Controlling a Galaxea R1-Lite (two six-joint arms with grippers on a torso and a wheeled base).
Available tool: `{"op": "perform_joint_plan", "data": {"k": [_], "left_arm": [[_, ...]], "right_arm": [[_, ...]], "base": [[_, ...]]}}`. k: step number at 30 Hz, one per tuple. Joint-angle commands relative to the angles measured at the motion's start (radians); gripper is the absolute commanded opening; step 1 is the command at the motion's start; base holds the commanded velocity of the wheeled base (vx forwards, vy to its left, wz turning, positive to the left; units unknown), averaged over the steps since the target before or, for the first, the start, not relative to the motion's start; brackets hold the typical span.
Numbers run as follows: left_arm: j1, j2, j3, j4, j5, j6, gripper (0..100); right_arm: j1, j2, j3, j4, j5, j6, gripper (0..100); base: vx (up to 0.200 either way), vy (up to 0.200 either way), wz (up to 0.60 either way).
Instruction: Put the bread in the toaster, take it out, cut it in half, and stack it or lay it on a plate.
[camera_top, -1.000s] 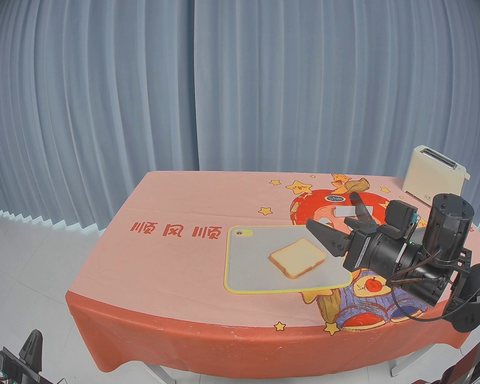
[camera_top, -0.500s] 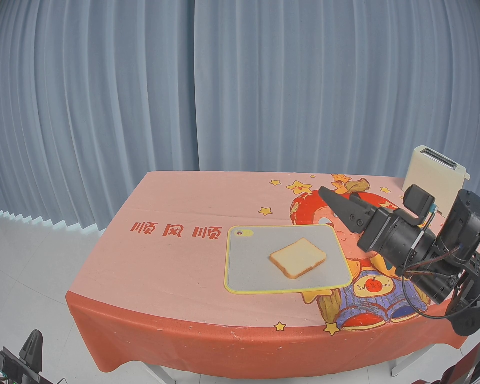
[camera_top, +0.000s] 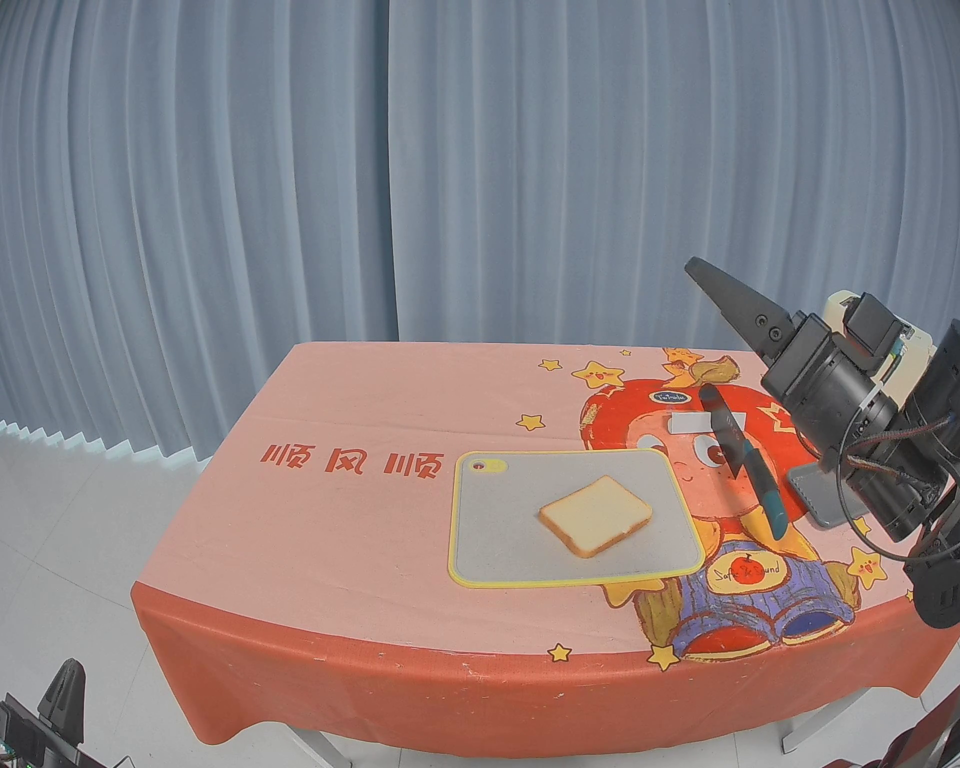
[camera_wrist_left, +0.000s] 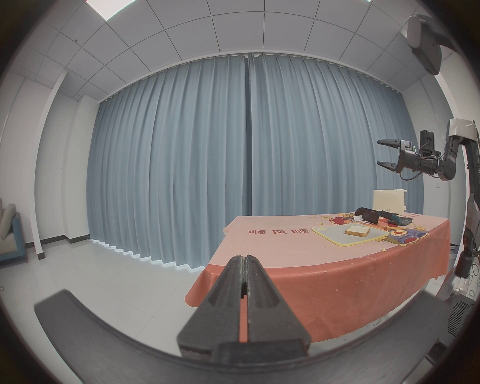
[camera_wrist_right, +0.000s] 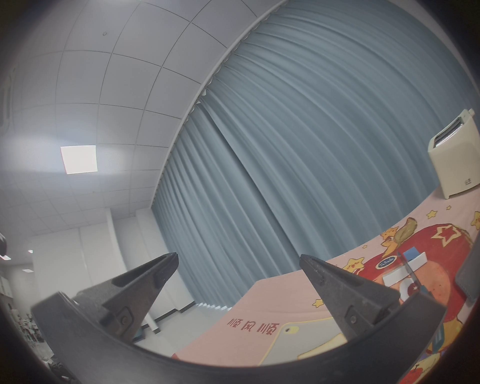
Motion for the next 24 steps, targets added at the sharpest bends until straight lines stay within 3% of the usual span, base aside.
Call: {"op": "perform_joint_plan", "data": {"k": [1, 5, 12, 24], "left_arm": [[0.0, -0.002, 0.018, 0.0, 0.0, 0.001, 0], [0.0, -0.002, 0.018, 0.0, 0.0, 0.001, 0], [0.0, -0.002, 0.018, 0.0, 0.0, 0.001, 0], [0.0, -0.002, 0.018, 0.0, 0.0, 0.0, 0]], "right_arm": [[-0.05, -0.028, 0.043, -0.002, 0.067, 0.014, 100], [-0.036, -0.045, 0.08, 0.009, 0.073, -0.001, 100], [-0.04, -0.045, 0.071, 0.016, 0.059, -0.104, 100], [-0.04, -0.055, 0.065, 0.01, 0.059, -0.109, 100]], "base": [[0.0, 0.0, 0.0], [0.0, 0.0, 0.0], [0.0, 0.0, 0.0], [0.0, 0.0, 0.0]]}}
